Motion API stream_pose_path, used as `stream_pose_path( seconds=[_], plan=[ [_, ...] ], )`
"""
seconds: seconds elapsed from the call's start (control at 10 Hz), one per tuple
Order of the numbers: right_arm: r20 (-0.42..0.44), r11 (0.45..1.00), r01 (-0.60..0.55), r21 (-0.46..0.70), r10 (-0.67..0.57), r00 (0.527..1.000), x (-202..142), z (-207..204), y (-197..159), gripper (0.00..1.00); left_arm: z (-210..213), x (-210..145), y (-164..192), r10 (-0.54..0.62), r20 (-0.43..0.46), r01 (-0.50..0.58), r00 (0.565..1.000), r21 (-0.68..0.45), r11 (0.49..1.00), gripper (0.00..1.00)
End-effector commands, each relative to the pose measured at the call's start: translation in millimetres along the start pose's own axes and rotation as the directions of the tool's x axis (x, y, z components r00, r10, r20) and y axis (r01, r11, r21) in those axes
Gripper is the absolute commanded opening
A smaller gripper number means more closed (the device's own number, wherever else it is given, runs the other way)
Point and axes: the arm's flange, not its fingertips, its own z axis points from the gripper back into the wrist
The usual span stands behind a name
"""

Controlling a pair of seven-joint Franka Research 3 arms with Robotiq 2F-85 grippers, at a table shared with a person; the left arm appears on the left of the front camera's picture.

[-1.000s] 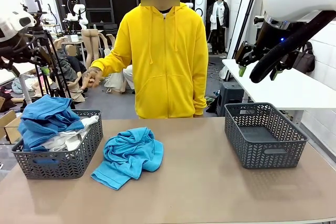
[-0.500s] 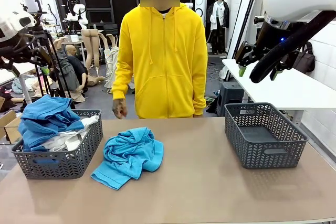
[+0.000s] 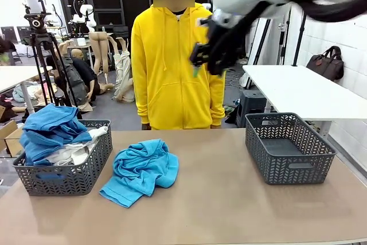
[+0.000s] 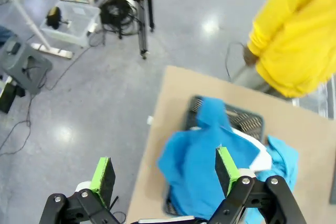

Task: Sort the tops and bottoms.
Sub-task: Lift clothes from the center of the table with your right hand.

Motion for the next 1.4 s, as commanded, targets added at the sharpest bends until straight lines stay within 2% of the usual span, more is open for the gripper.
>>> stream_pose_path(
  seconds=[0.0, 0.2, 0.4, 0.6, 0.7, 0.8, 0.9, 1.0, 1.3],
  plan=[
    [-0.106, 0.996, -0.091, 0.008, 0.092, 0.990, 81, -30, 22, 1.00, -6, -3, 43, 0.090, 0.023, -0.091, 0.996, 0.029, 0.995, 1.00],
    [-0.126, 0.987, -0.164, 0.006, 0.163, 0.979, 94, -100, 55, 1.00, -30, -21, 80, 0.118, -0.019, -0.117, 0.993, 0.051, 0.992, 1.00],
    [-0.206, 0.984, -0.176, -0.015, 0.169, 0.964, 82, -146, 74, 1.00, -44, -45, 102, 0.161, -0.072, -0.161, 0.984, 0.003, 0.987, 1.00],
    [-0.283, 0.982, -0.189, 0.021, 0.188, 0.941, 69, -201, 81, 1.00, -61, -57, 108, 0.196, -0.124, -0.201, 0.973, -0.032, 0.979, 1.00],
    [-0.339, 0.981, -0.187, 0.051, 0.193, 0.921, 60, -218, 81, 1.00, -65, -61, 105, 0.177, -0.140, -0.183, 0.974, -0.033, 0.983, 1.00],
    [-0.354, 0.980, -0.191, 0.054, 0.197, 0.914, 46, -237, 83, 1.00, -68, -63, 103, 0.155, -0.150, -0.162, 0.976, -0.034, 0.986, 1.00],
    [-0.381, 0.986, -0.153, 0.071, 0.168, 0.909, 33, -239, 81, 1.00, -67, -60, 106, 0.198, -0.133, -0.201, 0.971, -0.004, 0.980, 1.00],
    [-0.329, 0.979, -0.197, 0.042, 0.200, 0.923, 44, -236, 80, 1.00, -67, -60, 106, 0.198, -0.133, -0.201, 0.971, -0.004, 0.980, 1.00],
    [-0.329, 0.979, -0.197, 0.042, 0.200, 0.923, 44, -236, 80, 1.00, -67, -60, 106, 0.198, -0.133, -0.201, 0.971, -0.004, 0.980, 1.00]
  ],
)
